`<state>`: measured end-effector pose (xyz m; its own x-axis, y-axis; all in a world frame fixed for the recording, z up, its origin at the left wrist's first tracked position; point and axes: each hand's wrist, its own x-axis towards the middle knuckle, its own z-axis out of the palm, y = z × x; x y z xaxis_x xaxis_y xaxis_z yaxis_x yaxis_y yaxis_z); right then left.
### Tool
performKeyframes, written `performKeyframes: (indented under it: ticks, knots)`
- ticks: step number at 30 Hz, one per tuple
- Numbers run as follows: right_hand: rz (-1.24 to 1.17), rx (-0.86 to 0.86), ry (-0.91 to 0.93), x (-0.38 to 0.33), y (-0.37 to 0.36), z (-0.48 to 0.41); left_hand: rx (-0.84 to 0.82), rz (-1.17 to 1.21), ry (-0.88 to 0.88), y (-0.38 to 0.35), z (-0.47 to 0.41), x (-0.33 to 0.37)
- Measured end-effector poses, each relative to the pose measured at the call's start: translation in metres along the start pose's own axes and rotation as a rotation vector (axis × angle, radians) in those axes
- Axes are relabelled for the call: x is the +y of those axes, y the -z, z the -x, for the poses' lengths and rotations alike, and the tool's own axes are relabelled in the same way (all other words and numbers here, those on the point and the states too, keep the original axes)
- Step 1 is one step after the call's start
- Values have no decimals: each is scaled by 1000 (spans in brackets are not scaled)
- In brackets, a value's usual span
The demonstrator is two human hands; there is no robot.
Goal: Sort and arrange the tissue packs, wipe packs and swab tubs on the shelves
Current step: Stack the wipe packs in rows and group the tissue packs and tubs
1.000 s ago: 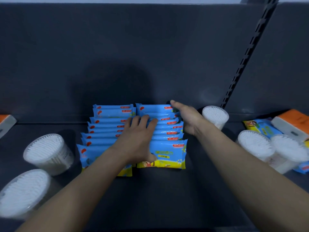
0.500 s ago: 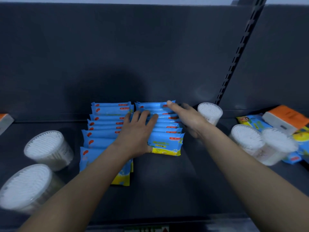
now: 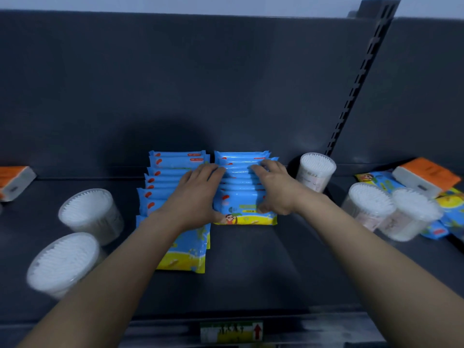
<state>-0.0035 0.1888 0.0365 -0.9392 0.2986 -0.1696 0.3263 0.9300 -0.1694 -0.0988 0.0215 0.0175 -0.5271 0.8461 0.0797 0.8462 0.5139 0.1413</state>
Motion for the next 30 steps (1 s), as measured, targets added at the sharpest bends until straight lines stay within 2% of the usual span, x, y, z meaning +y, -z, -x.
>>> performKeyframes:
  ticks: [3, 7, 12, 16, 21, 30]
  knots:
    - [-7, 11, -16, -4, -1, -1, -72, 40, 58, 7, 13, -9]
    - [116, 14, -58, -9, -6, 0, -83, 69, 126, 12, 27, -24]
    - [175, 40, -90, -14, -11, 0, -287, -62, 205, 19, 45, -45]
    - [180, 40, -92, -22, -15, -1, -273, -188, 219, 13, 51, -49]
    - [192, 44, -80, -30, -21, -3, -319, -199, 235, 9, 56, -44]
    - [278, 127, -74, -31, -28, -5, -32, -292, 228, 10, 38, -53]
